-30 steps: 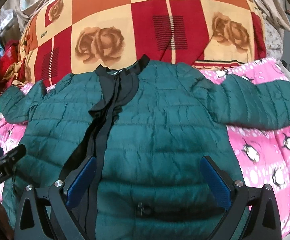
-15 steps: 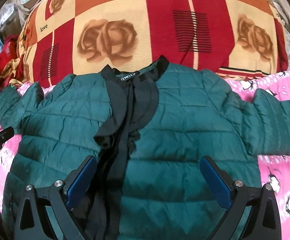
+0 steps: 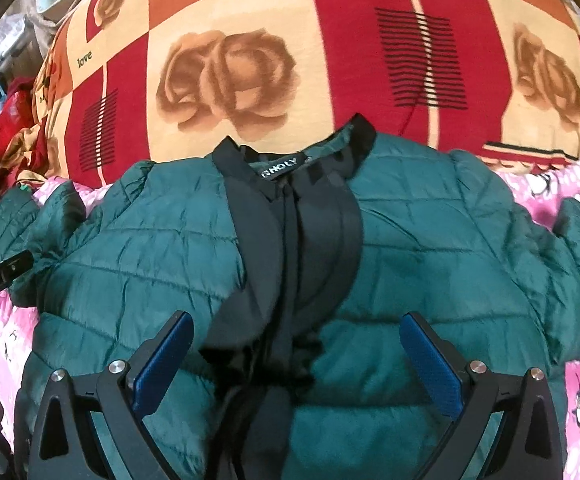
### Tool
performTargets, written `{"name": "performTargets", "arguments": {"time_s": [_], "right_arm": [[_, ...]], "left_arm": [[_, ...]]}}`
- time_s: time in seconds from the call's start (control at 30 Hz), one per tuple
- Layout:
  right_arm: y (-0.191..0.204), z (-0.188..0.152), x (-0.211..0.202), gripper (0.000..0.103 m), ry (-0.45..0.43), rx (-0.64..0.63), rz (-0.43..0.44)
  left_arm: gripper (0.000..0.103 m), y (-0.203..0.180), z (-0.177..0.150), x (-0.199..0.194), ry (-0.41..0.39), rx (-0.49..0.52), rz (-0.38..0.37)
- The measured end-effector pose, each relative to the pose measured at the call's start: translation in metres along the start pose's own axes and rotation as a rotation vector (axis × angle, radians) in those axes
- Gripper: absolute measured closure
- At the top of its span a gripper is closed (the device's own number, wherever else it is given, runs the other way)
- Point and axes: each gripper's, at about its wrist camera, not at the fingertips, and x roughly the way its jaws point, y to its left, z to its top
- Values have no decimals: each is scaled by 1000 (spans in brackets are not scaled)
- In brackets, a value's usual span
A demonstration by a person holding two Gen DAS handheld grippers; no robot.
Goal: Fold large clothes
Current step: 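Move the left gripper to the jacket sleeve cuff and grasp it, then lift the held sleeve with the left gripper and swing it across the chest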
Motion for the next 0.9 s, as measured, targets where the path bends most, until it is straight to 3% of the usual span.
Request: {"name": "performTargets", "arguments": {"time_s": [0.2, 0.37, 0.63, 0.9], "right_arm": [[4, 10, 7, 0, -10, -7, -1], [6, 8, 8, 0, -2, -24, 5], [11, 0, 4, 0, 15, -39, 28], [17, -6, 1, 0, 26, -52, 51]], "left_arm": [[1, 6, 11, 7, -7, 10, -2], [1, 35, 28, 12, -29, -50, 45], [1, 113, 56, 28, -60, -204, 217], [1, 185, 68, 53, -73, -381, 211]]}}
